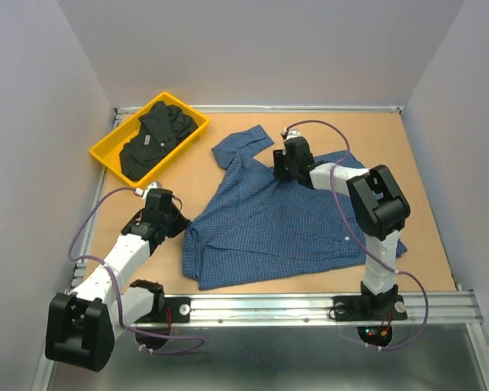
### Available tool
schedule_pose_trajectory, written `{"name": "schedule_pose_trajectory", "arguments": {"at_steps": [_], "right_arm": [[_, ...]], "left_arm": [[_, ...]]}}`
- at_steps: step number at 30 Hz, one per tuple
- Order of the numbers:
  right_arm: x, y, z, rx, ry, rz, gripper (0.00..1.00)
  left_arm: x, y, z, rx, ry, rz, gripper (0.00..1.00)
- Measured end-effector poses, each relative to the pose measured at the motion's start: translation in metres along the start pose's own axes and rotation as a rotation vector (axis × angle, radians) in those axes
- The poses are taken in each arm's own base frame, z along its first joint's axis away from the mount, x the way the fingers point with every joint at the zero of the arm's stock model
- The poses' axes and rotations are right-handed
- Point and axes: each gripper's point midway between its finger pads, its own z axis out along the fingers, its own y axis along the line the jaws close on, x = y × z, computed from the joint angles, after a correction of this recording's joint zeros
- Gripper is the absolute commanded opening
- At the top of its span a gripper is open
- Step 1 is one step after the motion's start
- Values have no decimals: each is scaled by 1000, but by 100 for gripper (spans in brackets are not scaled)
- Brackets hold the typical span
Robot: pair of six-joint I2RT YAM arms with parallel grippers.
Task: Fold and stack the long sleeve shirts
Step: Fold the shirt
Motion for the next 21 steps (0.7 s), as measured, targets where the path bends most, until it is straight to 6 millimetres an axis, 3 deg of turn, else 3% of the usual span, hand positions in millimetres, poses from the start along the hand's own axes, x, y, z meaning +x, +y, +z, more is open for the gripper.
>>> {"name": "schedule_pose_trajectory", "arguments": {"at_steps": [5,11,18,21], "right_arm": [[6,-38,-12,81,16,33,58],[15,-61,-25,157,61,26,60],[24,-66,-45,179,143,-35,62],[3,-50,-54,163,119,-100,62]], "left_arm": [[4,-8,0,44,27,1,12],[19,-18,3,87,86,25,15],[39,-19,7,98,149,60,15],[45,-16,8,89,168,70,15]]}}
